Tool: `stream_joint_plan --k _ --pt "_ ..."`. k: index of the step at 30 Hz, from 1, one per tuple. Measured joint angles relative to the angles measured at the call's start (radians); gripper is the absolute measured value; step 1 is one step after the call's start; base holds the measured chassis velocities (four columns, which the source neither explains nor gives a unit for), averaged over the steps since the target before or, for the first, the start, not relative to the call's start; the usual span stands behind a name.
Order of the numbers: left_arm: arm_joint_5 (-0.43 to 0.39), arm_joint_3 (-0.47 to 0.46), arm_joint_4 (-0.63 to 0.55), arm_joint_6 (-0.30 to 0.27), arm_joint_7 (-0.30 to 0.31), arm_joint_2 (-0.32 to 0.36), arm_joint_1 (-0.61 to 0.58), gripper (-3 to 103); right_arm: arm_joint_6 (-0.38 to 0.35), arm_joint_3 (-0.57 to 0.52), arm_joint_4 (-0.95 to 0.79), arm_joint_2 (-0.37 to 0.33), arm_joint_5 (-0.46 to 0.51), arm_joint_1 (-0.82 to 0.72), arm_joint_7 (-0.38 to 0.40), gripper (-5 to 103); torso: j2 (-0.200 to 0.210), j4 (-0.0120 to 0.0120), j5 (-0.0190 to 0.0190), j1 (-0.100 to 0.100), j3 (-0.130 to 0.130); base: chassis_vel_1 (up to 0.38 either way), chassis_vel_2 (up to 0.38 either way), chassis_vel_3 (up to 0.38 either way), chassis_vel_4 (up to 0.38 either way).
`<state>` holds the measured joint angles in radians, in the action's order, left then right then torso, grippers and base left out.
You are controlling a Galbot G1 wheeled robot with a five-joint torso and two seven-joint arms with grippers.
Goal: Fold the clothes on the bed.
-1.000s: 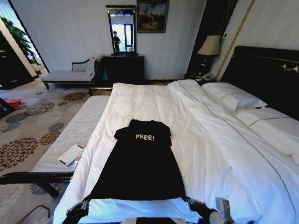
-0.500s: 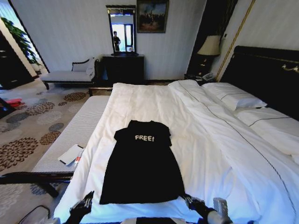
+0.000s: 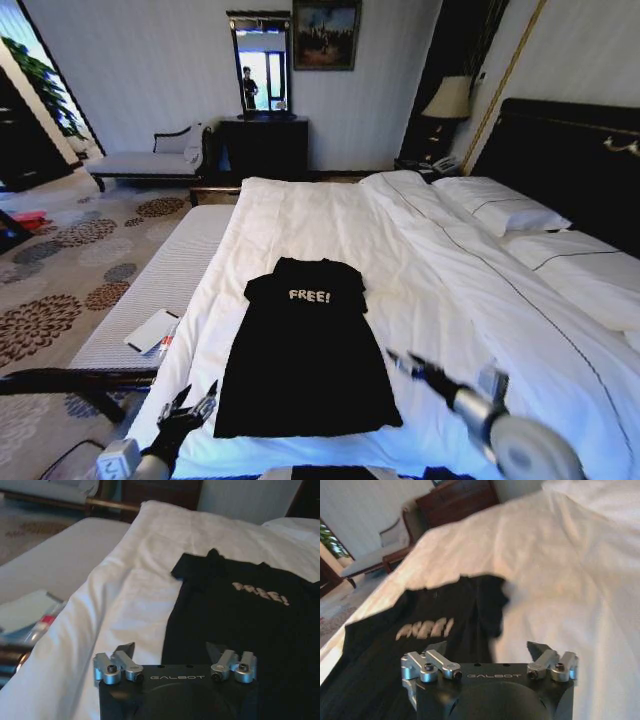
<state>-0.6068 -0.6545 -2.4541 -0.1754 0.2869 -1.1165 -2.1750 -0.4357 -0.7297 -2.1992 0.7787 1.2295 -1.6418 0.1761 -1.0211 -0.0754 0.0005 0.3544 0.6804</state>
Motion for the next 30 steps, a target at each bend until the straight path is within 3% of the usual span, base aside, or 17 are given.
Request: stream_joint_plan --k 2,3,4,6,7,9,15,19,28,30 --pt "0.016 0.019 0.001 -0.005 0.010 0.005 0.020 89 0.007 0.053 0.058 -0.045 -0.004 0.099 -0.002 95 0.000 0.0000 -0.0004 0.000 0.000 0.000 0.000 0.000 0.000" --pt "0.024 0.036 0.001 -0.013 0.021 0.009 0.040 98 0.020 0.118 0.125 -0.077 -0.029 0.192 -0.008 98 0.000 0.0002 -0.0006 0.000 0.000 0.000 0.000 0.000 0.000" --pt "0.024 0.036 0.001 -0.013 0.021 0.009 0.040 98 0.020 0.118 0.125 -0.077 -0.029 0.192 -0.008 98 0.000 0.0002 -0.0006 0.000 0.000 0.000 0.000 0.000 0.000" --pt "0.034 0.063 -0.002 -0.024 0.040 0.020 0.076 100 0.043 0.258 0.264 -0.125 -0.092 0.371 -0.019 100 0.000 0.0000 -0.0003 0.000 0.000 0.000 0.000 0.000 0.000" --pt "0.034 0.063 -0.002 -0.024 0.040 0.020 0.076 100 0.043 0.258 0.264 -0.125 -0.092 0.371 -0.019 100 0.000 0.0000 -0.0003 0.000 0.000 0.000 0.000 0.000 0.000" --pt "0.040 0.074 -0.003 -0.028 0.043 0.028 0.097 100 0.059 0.354 0.361 -0.134 -0.146 0.512 -0.042 100 0.000 -0.0003 -0.0006 0.000 0.000 0.000 0.000 0.000 0.000" --pt "0.024 0.068 -0.003 -0.038 0.052 0.044 0.123 100 0.112 0.636 0.643 -0.066 -0.258 0.836 -0.086 100 0.000 -0.0001 -0.0004 0.000 0.000 0.000 0.000 0.000 0.000" --pt "0.012 0.060 -0.004 -0.040 0.053 0.050 0.126 100 0.139 0.731 0.764 -0.018 -0.297 0.956 -0.096 100 0.000 0.0002 -0.0004 0.000 0.000 0.000 0.000 0.000 0.000" --pt "-0.007 0.069 0.005 -0.043 0.055 0.052 0.146 100 0.154 0.840 0.880 0.057 -0.351 1.056 -0.106 100 0.000 -0.0003 -0.0008 0.000 0.000 0.000 0.000 0.000 0.000" --pt "-0.027 0.053 0.009 -0.044 0.055 0.052 0.147 100 0.160 0.884 0.957 0.101 -0.378 1.091 -0.112 100 0.000 -0.0002 -0.0005 0.000 0.000 0.000 0.000 0.000 0.000"
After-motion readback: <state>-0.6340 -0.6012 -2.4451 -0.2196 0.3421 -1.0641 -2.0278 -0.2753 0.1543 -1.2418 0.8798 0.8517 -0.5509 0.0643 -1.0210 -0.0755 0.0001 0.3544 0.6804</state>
